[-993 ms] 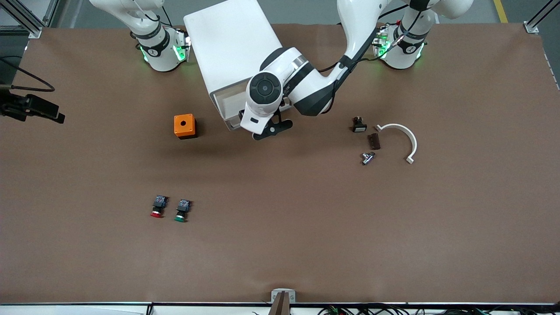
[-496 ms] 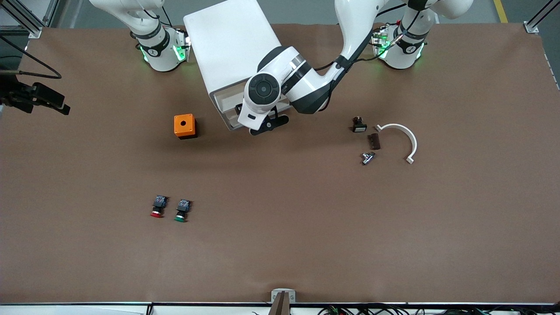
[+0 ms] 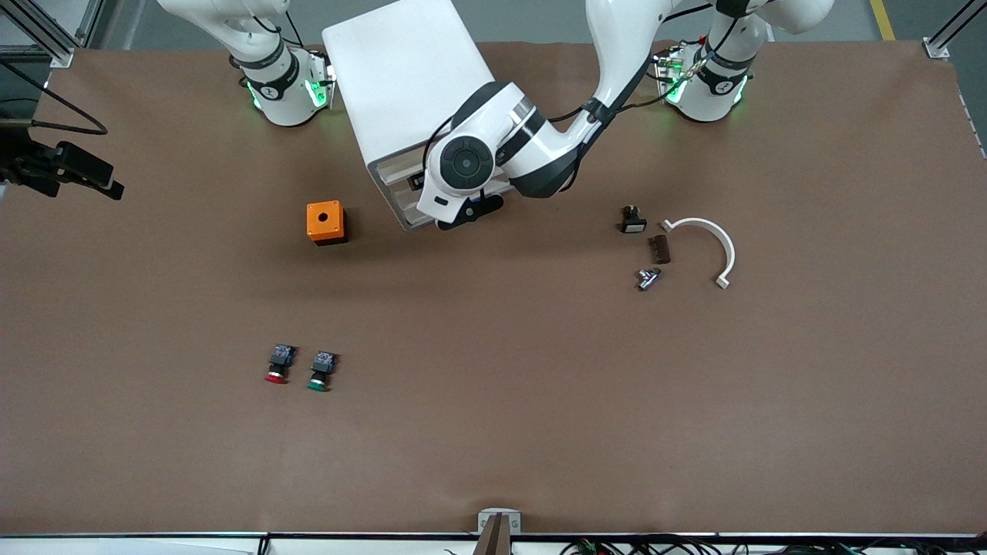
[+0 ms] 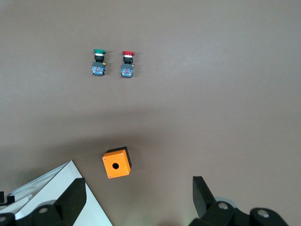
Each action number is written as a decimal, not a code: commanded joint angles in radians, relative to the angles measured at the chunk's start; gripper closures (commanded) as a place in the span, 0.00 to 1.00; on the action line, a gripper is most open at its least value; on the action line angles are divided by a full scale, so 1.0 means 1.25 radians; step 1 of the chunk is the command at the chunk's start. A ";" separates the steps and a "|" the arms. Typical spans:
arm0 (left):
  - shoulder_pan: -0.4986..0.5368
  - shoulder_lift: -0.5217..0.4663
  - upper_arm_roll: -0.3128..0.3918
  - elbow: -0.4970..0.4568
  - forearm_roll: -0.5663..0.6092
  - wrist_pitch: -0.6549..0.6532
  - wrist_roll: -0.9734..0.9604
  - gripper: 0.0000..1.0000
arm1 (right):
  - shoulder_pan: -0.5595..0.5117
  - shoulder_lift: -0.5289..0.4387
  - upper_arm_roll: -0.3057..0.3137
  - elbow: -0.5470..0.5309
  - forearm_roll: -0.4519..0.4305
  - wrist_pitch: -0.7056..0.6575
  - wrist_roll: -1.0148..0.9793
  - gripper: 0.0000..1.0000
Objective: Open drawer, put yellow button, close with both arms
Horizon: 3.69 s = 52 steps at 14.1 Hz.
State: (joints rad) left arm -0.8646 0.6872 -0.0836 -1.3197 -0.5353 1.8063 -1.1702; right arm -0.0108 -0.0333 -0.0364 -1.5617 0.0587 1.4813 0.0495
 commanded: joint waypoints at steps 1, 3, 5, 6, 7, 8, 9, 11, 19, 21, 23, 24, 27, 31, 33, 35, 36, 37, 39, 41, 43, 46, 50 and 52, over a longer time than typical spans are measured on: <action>-0.013 -0.009 -0.004 -0.024 -0.058 0.008 0.001 0.01 | -0.017 -0.021 0.009 -0.017 -0.003 -0.004 -0.013 0.00; -0.013 -0.009 -0.004 -0.031 -0.074 0.009 0.001 0.01 | -0.017 -0.022 0.009 -0.016 -0.010 -0.009 -0.015 0.00; -0.013 -0.009 -0.004 -0.033 -0.075 0.009 0.001 0.01 | -0.010 -0.022 0.016 -0.015 -0.041 -0.003 -0.015 0.00; -0.012 -0.010 -0.004 -0.032 -0.075 0.009 0.001 0.01 | -0.002 -0.022 0.017 -0.015 -0.057 -0.002 -0.015 0.00; -0.010 -0.011 -0.003 -0.031 -0.075 0.009 0.001 0.01 | 0.004 -0.022 0.016 -0.015 -0.062 0.000 -0.015 0.00; -0.008 -0.012 -0.003 -0.031 -0.072 0.009 0.001 0.00 | 0.004 -0.024 0.016 -0.015 -0.062 0.005 -0.015 0.00; -0.003 -0.016 -0.003 -0.031 -0.070 0.009 0.001 0.01 | 0.003 -0.024 0.014 -0.015 -0.060 0.008 -0.015 0.00; 0.007 -0.028 0.004 -0.028 -0.066 0.009 0.001 0.01 | 0.000 -0.026 0.012 -0.016 -0.048 0.009 -0.015 0.00; 0.156 -0.120 0.008 -0.028 -0.060 0.008 -0.001 0.01 | 0.001 -0.040 0.012 -0.022 -0.036 0.014 -0.015 0.00; 0.202 -0.141 0.008 -0.028 -0.050 0.008 -0.003 0.01 | 0.000 -0.041 0.011 -0.023 -0.030 0.016 -0.015 0.00; 0.240 -0.159 0.007 -0.027 0.003 0.007 -0.003 0.01 | -0.001 -0.041 0.011 -0.023 -0.024 0.018 -0.015 0.00; 0.256 -0.168 0.006 -0.025 0.022 0.006 -0.012 0.01 | -0.002 -0.040 0.011 -0.023 -0.024 0.020 -0.015 0.00; 0.298 -0.177 0.009 -0.018 0.026 0.006 -0.004 0.01 | -0.002 -0.041 0.009 -0.023 -0.018 0.022 -0.016 0.00; 0.401 -0.256 0.004 -0.008 0.047 -0.005 0.085 0.01 | -0.002 -0.041 0.009 -0.023 -0.018 0.022 -0.016 0.00; 0.454 -0.296 0.008 -0.009 0.048 -0.091 0.164 0.01 | -0.002 -0.041 0.009 -0.023 -0.018 0.022 -0.016 0.00; 0.533 -0.346 0.007 -0.011 0.067 -0.193 0.307 0.01 | -0.002 -0.040 0.009 -0.023 -0.018 0.022 -0.016 0.00; 0.562 -0.370 0.008 -0.011 0.095 -0.250 0.387 0.01 | -0.002 -0.040 0.009 -0.023 -0.018 0.022 -0.016 0.00; 0.582 -0.394 0.006 -0.013 0.149 -0.301 0.456 0.01 | -0.002 -0.040 0.009 -0.023 -0.018 0.022 -0.016 0.00; 0.591 -0.415 0.004 -0.030 0.252 -0.342 0.549 0.01 | -0.002 -0.040 0.009 -0.023 -0.018 0.022 -0.016 0.00; 0.620 -0.451 0.006 -0.090 0.315 -0.344 0.681 0.01 | -0.002 -0.040 0.009 -0.023 -0.018 0.022 -0.016 0.00; 0.672 -0.508 0.003 -0.165 0.357 -0.322 0.786 0.01 | -0.002 -0.040 0.009 -0.023 -0.018 0.021 -0.016 0.00; 0.753 -0.618 0.003 -0.347 0.363 -0.204 0.925 0.01 | -0.002 -0.040 0.009 -0.023 -0.018 0.020 -0.021 0.00; 0.771 -0.682 0.006 -0.448 0.364 -0.094 0.951 0.01 | -0.001 -0.041 0.009 -0.024 -0.018 0.019 -0.021 0.00; 0.767 -0.669 0.004 -0.423 0.364 -0.080 0.950 0.01 | -0.001 -0.046 0.009 -0.033 -0.018 0.020 -0.021 0.00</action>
State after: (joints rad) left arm 0.0987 -0.1351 -0.0707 -1.8438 -0.0961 1.6728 0.0106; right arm -0.0073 -0.0548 -0.0250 -1.5655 0.0229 1.4978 0.0361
